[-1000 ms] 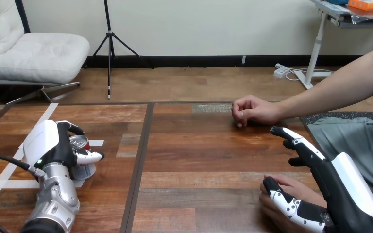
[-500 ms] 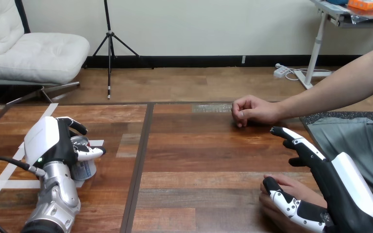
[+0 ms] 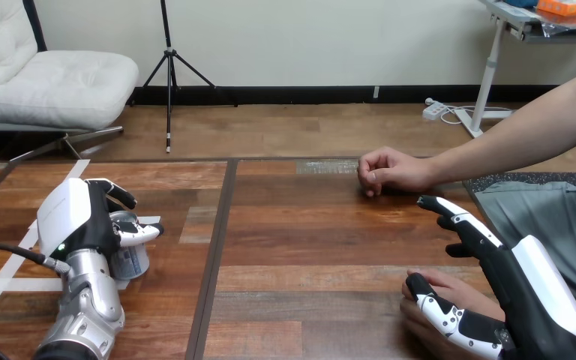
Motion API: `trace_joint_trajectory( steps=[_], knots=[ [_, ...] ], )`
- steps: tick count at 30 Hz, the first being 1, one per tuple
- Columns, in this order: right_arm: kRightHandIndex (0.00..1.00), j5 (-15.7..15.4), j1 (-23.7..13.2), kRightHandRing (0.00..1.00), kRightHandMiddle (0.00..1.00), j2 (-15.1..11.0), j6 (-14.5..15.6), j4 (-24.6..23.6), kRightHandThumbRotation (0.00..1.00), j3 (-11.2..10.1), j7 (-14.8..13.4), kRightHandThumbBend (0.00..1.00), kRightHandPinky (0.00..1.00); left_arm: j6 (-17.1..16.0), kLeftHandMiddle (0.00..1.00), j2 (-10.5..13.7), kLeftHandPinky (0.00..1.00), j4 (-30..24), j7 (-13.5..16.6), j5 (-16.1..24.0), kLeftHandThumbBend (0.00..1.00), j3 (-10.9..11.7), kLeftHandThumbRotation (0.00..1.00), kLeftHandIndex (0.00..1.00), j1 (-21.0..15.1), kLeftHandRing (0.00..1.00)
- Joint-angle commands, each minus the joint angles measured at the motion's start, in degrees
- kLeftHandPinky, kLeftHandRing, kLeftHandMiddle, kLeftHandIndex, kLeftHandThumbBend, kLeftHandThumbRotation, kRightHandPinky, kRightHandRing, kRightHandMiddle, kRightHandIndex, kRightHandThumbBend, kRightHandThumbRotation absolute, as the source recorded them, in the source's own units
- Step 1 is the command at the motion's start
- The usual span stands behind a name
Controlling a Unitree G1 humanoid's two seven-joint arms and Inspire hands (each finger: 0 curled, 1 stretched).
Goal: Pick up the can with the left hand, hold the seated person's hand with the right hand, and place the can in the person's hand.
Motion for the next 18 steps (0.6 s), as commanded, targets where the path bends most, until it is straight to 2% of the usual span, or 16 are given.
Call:
trace_joint_trajectory(
  steps=[1,18],
  knots=[
    [0.88,0.5,-2.9,0.90,0.92,-0.9,-0.5,-2.0,0.00,-0.5,0.2,0.35,0.79,-1.6,0.50,0.9,0.43,-1.0,1.1,0.1,0.75,0.1,0.00,0.49,-1.2,0.47],
    [0.89,0.2,-3.0,0.90,0.93,-0.9,-0.4,-2.0,0.00,-0.6,0.1,0.35,0.79,-1.2,0.51,0.9,0.42,-0.8,0.1,-0.5,0.75,0.5,0.00,0.50,-1.4,0.47]
  ],
)
